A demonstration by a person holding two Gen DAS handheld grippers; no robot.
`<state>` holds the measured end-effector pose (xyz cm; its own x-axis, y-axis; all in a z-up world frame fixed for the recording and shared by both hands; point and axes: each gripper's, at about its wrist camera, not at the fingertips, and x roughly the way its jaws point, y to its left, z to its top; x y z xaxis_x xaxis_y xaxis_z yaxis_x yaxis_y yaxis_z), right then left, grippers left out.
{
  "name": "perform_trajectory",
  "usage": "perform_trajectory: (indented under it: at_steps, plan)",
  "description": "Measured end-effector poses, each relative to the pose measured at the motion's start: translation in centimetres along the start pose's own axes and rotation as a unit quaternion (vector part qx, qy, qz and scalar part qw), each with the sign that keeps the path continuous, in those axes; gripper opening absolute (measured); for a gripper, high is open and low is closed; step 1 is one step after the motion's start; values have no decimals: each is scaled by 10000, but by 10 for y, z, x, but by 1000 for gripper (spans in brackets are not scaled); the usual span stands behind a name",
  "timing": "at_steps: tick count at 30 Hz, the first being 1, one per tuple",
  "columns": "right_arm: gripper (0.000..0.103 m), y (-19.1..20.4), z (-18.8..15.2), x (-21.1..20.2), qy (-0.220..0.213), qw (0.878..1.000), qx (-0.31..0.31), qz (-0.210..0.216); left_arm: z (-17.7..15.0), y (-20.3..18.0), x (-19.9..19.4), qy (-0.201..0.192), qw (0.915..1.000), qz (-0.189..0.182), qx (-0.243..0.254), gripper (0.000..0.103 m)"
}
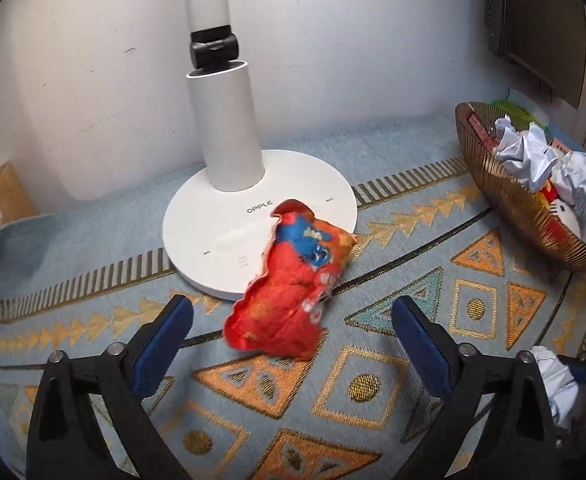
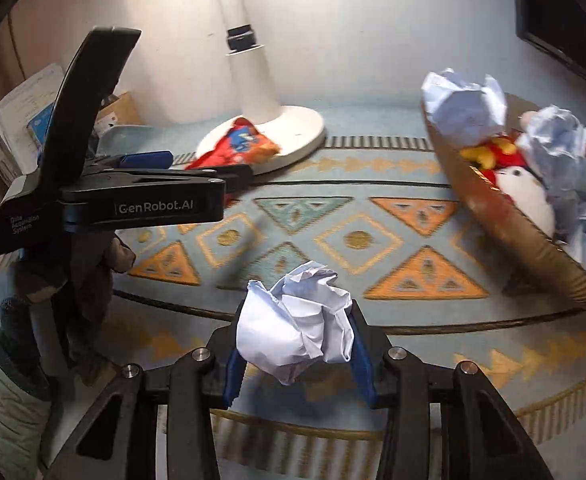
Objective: Organize objects
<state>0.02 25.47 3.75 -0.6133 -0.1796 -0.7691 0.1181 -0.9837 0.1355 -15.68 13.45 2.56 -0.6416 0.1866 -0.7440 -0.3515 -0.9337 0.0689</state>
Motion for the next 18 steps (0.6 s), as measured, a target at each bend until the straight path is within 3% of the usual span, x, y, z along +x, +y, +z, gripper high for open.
perform_trajectory:
  at_steps: [1, 2, 3, 4, 11, 18]
  plan:
    - [43, -8, -2, 1, 39, 10000, 62, 18, 1, -3, 6, 89, 9999, 85, 31, 76]
    - [44, -16, -3, 2, 116, 9995, 225, 164, 0, -3, 12, 206, 9997, 122, 6, 56]
    - [43, -22, -1, 1, 87, 9988, 358, 324, -1, -1, 16, 278, 9994, 179, -55, 45]
    - [43, -24, 1, -2, 17, 9983, 388, 436, -2, 1, 16, 298, 9994, 146, -106, 40]
    - [43, -26, -9, -23, -43, 9971, 307, 699, -37, 18, -32, 285, 9970, -11, -725, 37]
    - [44, -27, -48, -43, 108, 9971, 155, 731, -104, 5, -78, 472, 9906, 308, -1245, 38]
